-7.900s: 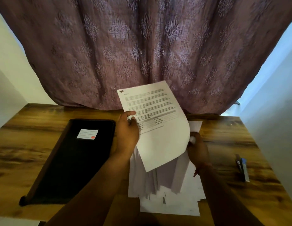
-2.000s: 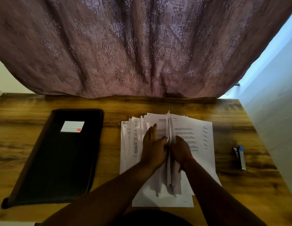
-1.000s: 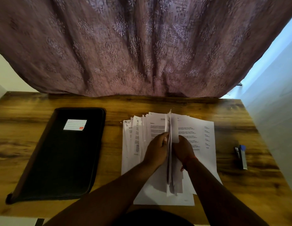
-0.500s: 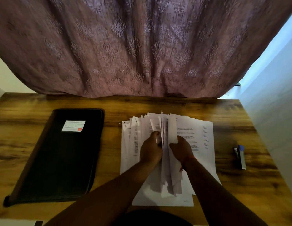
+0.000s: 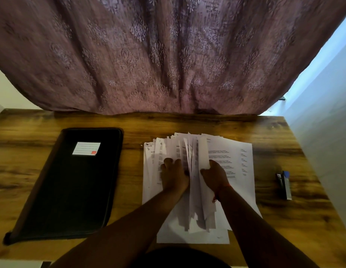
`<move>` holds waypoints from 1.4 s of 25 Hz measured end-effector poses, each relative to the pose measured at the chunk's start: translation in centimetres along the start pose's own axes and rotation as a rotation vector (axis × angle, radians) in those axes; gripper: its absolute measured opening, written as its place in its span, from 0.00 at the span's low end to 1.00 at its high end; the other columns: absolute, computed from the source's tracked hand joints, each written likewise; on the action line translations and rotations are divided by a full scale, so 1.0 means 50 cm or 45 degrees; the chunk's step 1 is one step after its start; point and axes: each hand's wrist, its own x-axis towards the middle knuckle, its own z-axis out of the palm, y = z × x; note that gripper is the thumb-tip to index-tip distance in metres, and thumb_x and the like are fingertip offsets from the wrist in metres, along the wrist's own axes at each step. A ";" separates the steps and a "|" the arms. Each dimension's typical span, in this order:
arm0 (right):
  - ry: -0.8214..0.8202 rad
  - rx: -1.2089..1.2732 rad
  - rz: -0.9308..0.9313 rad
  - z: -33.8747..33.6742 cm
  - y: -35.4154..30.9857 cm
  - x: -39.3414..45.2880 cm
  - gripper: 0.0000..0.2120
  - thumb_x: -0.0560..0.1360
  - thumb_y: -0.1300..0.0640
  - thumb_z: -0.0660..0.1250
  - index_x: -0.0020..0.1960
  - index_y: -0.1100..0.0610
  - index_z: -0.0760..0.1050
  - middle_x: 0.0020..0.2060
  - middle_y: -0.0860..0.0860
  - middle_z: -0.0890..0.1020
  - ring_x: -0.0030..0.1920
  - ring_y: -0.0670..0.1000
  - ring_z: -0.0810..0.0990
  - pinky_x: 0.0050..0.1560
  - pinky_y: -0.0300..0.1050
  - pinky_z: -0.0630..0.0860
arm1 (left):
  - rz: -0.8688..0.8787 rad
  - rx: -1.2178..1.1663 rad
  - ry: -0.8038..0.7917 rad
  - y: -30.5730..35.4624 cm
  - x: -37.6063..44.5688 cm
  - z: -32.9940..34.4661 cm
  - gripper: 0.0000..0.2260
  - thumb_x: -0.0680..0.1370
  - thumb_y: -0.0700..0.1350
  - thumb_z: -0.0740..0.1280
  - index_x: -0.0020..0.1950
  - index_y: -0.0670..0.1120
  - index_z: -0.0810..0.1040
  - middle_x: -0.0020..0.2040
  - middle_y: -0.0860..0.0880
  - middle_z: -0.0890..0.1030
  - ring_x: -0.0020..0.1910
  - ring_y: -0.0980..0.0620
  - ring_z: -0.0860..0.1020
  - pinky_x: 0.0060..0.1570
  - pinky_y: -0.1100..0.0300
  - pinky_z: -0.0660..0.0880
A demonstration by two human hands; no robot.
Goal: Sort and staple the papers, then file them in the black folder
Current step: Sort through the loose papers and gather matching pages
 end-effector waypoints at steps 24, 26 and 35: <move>-0.044 0.020 -0.007 0.000 -0.002 -0.002 0.12 0.78 0.59 0.65 0.60 0.58 0.75 0.56 0.56 0.79 0.60 0.58 0.76 0.63 0.54 0.73 | 0.118 -0.803 0.111 0.009 -0.007 -0.020 0.13 0.83 0.46 0.59 0.69 0.49 0.68 0.62 0.47 0.77 0.55 0.49 0.81 0.52 0.54 0.82; -0.061 0.010 -0.014 0.001 0.003 0.002 0.13 0.77 0.56 0.66 0.60 0.57 0.76 0.55 0.55 0.80 0.59 0.58 0.77 0.62 0.53 0.74 | 0.047 -0.917 -0.129 0.019 -0.009 -0.021 0.12 0.84 0.47 0.57 0.68 0.50 0.70 0.58 0.46 0.81 0.48 0.48 0.84 0.48 0.49 0.83; -0.060 0.174 -0.011 -0.006 0.000 -0.006 0.10 0.79 0.51 0.63 0.55 0.56 0.77 0.47 0.52 0.79 0.51 0.53 0.77 0.54 0.48 0.72 | 0.107 -0.047 -0.018 -0.022 0.011 0.002 0.34 0.70 0.67 0.70 0.69 0.49 0.69 0.69 0.44 0.68 0.69 0.41 0.66 0.67 0.44 0.69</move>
